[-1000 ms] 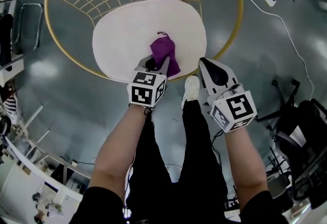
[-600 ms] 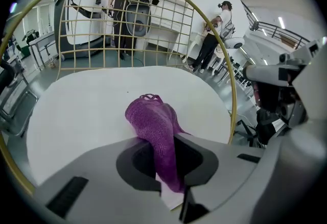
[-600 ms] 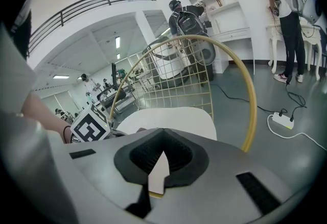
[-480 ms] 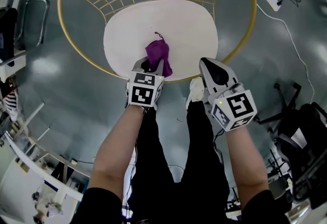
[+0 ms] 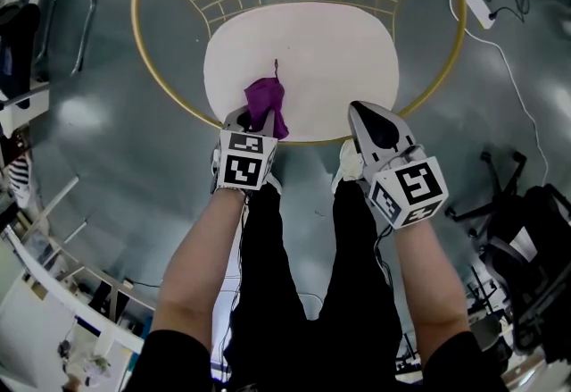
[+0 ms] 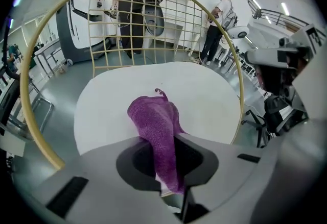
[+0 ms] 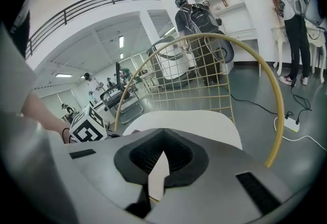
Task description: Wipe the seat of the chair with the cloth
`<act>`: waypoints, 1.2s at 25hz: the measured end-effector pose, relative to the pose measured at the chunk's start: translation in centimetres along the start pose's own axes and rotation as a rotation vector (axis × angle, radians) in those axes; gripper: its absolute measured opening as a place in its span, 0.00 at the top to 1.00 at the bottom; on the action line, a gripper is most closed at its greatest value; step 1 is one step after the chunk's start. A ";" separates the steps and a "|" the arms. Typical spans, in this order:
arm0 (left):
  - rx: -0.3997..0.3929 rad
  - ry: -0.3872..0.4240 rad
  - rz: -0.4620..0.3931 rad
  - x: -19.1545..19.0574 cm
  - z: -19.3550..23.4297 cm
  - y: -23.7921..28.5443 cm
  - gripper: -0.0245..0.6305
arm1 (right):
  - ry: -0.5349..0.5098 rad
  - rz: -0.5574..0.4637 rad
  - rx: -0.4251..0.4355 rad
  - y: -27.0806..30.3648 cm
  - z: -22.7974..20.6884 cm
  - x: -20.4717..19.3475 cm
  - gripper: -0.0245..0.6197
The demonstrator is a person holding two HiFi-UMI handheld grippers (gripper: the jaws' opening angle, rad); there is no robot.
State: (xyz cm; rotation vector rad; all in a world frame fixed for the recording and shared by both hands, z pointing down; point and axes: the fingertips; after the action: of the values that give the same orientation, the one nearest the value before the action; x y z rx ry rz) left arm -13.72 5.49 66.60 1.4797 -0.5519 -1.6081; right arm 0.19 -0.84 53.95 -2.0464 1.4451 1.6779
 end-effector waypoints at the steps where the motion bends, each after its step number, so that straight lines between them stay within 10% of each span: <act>1: 0.007 0.000 0.005 -0.2 0.4 -0.3 0.86 | 0.000 -0.001 0.001 0.1 0.3 0.0 0.94; 30: 0.119 -0.003 0.044 -1.4 6.6 -5.3 0.86 | -0.004 -0.013 -0.001 1.4 5.4 1.2 0.94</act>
State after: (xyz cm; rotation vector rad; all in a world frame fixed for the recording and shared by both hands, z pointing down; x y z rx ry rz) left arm -21.65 8.01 64.51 1.5411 -0.6876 -1.5665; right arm -4.64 1.00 51.62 -2.0473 1.4273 1.6777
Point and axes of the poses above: the fingertips, and each gripper's own axes: y forward along the fingers, z to its left, x out of its top, and after that the axes turned 12 degrees about -z, right-handed
